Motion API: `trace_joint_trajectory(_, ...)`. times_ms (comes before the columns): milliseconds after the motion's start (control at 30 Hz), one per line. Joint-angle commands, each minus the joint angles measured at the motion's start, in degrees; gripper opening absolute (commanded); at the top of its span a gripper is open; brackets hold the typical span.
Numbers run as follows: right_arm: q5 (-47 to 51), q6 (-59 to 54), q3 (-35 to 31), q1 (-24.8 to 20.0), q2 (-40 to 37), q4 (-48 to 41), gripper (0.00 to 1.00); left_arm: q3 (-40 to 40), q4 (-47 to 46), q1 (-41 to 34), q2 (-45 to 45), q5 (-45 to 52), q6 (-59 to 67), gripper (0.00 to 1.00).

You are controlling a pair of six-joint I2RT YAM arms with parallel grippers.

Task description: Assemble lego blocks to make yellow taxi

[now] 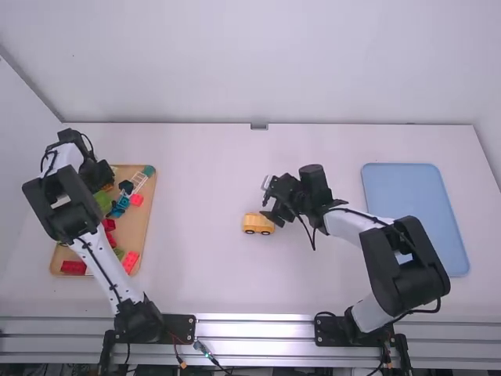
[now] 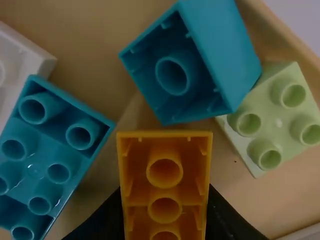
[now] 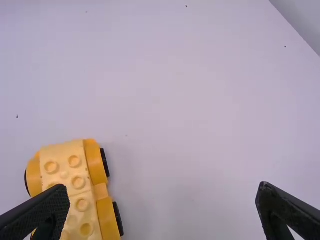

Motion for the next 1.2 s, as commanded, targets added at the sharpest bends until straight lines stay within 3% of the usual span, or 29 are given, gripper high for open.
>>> trace_joint_trajectory(0, -0.3, 0.3, -0.3, 0.0, -0.4, -0.2, 0.99, -1.1, -0.6, -0.2, 0.4, 0.7, -0.3, 0.33)
trace_joint_trajectory(400, -0.3, 0.3, -0.3, 0.0, -0.4, -0.2, 0.99, -1.1, -0.7, -0.5, -2.3, 1.0, -0.3, 0.33)
trace_joint_trajectory(533, -0.3, 5.2, -0.3, -0.1, -0.4, 2.6, 0.99, -1.1, -0.4, -0.6, -5.8, 4.4, 1.4, 0.34)
trace_joint_trajectory(767, -1.4, 16.1, 1.0, -2.0, -0.4, 7.2, 0.99, -1.1, -0.5, -2.9, -13.8, 13.7, 8.0, 0.24)
trace_joint_trajectory(933, -8.0, 22.0, 5.0, -4.4, -0.4, 6.5, 0.99, -1.5, -1.4, -7.9, -18.6, 19.8, 14.1, 0.17)
trace_joint_trajectory(1033, -11.0, 24.8, 6.5, -5.6, -0.4, 6.5, 0.99, -3.6, 0.6, -10.9, -20.5, 24.1, 17.4, 0.12)
trace_joint_trajectory(1167, -16.2, 26.7, 8.4, -8.1, -0.4, 6.7, 0.99, -14.0, 11.3, -17.5, -26.2, 26.2, 18.2, 0.11)
